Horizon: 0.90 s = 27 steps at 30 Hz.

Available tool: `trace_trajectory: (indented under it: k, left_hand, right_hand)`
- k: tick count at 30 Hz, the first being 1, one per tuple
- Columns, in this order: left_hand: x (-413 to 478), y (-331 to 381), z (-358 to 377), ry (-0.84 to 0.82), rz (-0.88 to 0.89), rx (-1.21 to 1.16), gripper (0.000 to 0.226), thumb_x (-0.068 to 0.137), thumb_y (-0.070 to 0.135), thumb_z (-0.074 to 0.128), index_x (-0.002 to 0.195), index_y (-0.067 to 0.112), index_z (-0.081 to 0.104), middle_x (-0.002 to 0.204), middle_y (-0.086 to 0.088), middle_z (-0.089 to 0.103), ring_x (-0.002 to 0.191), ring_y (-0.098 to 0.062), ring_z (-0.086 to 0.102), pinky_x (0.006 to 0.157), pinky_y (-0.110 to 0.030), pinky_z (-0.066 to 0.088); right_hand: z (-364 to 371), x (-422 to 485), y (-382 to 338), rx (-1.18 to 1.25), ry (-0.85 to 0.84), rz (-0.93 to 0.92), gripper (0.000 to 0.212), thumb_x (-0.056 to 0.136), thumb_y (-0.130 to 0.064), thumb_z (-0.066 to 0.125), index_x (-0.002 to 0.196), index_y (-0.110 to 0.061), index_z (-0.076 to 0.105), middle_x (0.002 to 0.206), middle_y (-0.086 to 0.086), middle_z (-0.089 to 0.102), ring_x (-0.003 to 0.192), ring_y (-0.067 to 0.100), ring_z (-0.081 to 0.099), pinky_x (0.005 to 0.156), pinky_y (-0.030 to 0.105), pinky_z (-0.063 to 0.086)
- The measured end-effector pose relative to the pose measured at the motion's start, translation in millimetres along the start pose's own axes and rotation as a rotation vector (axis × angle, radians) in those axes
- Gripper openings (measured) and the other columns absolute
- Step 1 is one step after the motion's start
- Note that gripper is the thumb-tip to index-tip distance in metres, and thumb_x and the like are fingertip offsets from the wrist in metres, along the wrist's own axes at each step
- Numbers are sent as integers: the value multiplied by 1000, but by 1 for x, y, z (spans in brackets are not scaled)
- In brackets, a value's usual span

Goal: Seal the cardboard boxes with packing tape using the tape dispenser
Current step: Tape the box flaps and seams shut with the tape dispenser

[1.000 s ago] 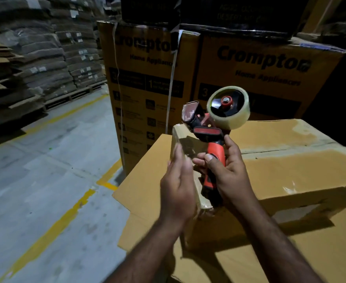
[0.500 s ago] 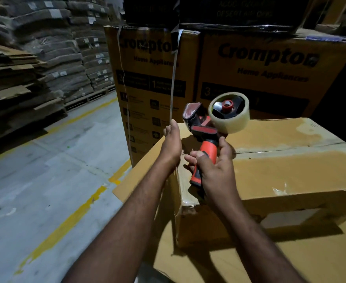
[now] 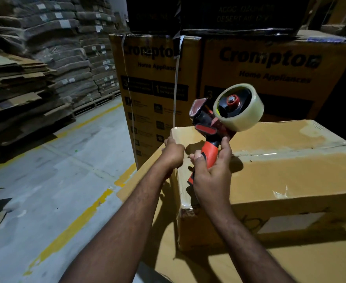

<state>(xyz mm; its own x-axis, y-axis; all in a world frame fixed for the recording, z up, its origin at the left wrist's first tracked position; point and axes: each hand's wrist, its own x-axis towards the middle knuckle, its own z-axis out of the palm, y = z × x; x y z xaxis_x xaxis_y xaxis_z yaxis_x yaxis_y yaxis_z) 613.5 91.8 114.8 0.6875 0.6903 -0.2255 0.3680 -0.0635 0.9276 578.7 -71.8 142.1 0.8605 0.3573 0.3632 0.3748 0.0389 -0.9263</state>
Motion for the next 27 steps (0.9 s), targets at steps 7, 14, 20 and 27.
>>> trace_trajectory:
  k: [7, 14, 20, 27]
  left_hand:
    - [-26, -52, 11, -81, -2, -22, 58, 89, 63, 50, 141, 56, 26, 165, 7, 25, 151, -33, 29, 103, -57, 49]
    - [-108, -63, 12, -103, 13, -313, 69, 89, 65, 45, 153, 42, 32, 164, -10, 29, 118, -41, 61, 54, -34, 57]
    - [-166, -76, 48, 240, 256, -253, 55, 110, 44, 29, 162, 34, 14, 169, 12, 12, 156, -9, 4, 128, -39, 10]
    - [-157, -88, 54, 542, 545, -26, 81, 100, 69, 11, 152, 16, 44, 157, 11, 35, 151, 7, 10, 127, -31, 12]
  right_hand:
    - [5, -9, -2, -48, 34, -101, 66, 102, -29, 56, 155, -25, 17, 94, -5, 58, 73, 7, 63, 53, 15, 48]
    - [9, -12, 2, -77, 52, -210, 55, 102, -31, 53, 147, -21, 23, 86, -3, 58, 69, 12, 63, 52, 16, 47]
    - [1, -22, 1, -45, 61, -237, 54, 101, -37, 51, 146, -29, 21, 94, 3, 63, 73, 14, 65, 52, 24, 52]
    - [-2, -26, -6, 12, 40, -195, 56, 102, -33, 53, 148, -31, 20, 94, 1, 67, 73, 13, 69, 56, 40, 59]
